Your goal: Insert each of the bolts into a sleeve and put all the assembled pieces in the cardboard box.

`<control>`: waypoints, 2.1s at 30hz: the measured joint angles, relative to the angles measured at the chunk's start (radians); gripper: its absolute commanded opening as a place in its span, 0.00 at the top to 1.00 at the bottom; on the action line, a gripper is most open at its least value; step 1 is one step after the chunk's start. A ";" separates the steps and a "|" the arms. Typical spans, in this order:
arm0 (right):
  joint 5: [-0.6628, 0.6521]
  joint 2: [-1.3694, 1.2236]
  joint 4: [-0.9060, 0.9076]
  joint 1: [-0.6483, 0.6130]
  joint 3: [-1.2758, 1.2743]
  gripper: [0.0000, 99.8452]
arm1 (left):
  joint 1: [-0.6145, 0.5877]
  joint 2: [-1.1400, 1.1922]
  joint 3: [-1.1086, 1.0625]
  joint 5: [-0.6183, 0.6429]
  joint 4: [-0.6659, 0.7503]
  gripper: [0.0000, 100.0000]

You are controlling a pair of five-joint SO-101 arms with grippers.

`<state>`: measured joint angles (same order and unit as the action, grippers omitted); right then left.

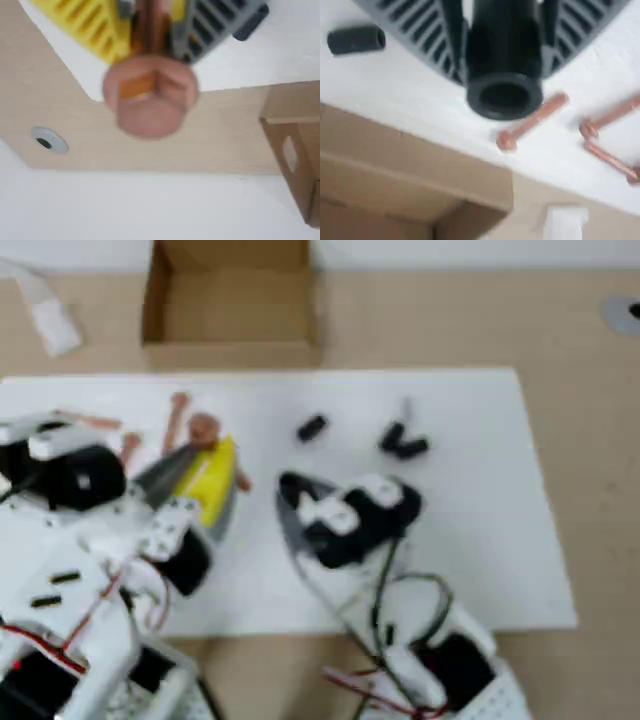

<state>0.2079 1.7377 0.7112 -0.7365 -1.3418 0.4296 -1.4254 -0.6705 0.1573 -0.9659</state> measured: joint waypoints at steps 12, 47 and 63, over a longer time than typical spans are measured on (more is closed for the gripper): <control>0.000 0.000 -0.097 -0.069 -0.069 0.99 | 0.003 -0.006 -0.012 0.000 0.097 0.99; 0.000 0.000 -0.100 -0.084 -0.075 0.99 | 0.112 -0.002 -0.153 -0.186 0.110 0.99; 0.000 0.000 -0.100 -0.084 -0.077 0.99 | 0.044 0.000 -0.221 -0.186 0.206 0.99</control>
<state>0.2079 1.7377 0.6114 -0.8209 -1.4185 0.4741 -1.4254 -0.8915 -0.0284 -0.7603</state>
